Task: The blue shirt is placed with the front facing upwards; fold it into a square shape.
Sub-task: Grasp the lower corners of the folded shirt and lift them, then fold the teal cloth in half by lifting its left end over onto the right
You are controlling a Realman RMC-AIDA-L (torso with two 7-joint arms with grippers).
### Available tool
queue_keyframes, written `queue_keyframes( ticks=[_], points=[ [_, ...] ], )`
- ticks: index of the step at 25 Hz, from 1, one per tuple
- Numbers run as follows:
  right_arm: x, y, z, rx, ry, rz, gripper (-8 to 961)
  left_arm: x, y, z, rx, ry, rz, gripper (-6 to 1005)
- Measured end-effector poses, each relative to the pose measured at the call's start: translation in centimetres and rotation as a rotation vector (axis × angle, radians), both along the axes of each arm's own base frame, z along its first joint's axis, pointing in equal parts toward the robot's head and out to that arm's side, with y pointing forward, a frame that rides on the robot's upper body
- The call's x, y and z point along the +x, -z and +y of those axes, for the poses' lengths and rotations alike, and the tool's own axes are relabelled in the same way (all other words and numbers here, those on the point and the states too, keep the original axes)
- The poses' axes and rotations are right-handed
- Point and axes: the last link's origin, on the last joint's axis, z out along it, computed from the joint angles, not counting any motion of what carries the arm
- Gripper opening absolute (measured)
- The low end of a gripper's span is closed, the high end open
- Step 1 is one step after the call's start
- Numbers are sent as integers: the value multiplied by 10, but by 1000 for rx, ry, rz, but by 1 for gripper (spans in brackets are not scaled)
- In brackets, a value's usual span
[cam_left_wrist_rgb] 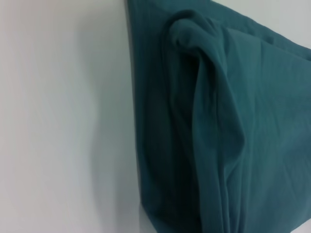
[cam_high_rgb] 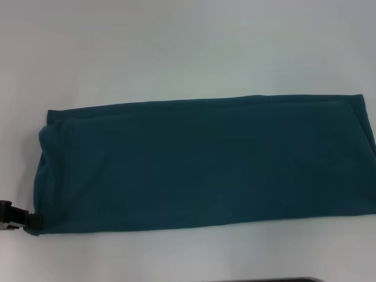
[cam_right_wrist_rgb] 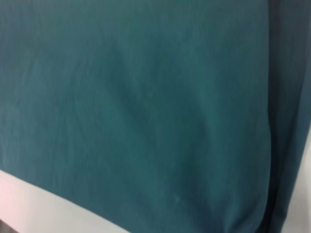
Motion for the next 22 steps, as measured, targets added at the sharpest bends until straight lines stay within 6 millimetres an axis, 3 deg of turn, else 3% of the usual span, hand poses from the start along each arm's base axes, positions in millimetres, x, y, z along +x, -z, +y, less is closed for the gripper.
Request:
queue_keyframes(
  ticks=[6,12,17,22],
  points=[
    [-3,-5,5,30,-18,19,23,0,-6,2,19,8,-16,39],
    [-5,-6,10,44,-27,24,194,-3,-10,0,16,3,-30,152],
    [-7,-10,12,66,-33,38,423,-3,-16,1,46,30,-25,233],
    [-7,-23,15,118,-45,66,539,-4,-31,6,146,48,-29,296]
  ],
)
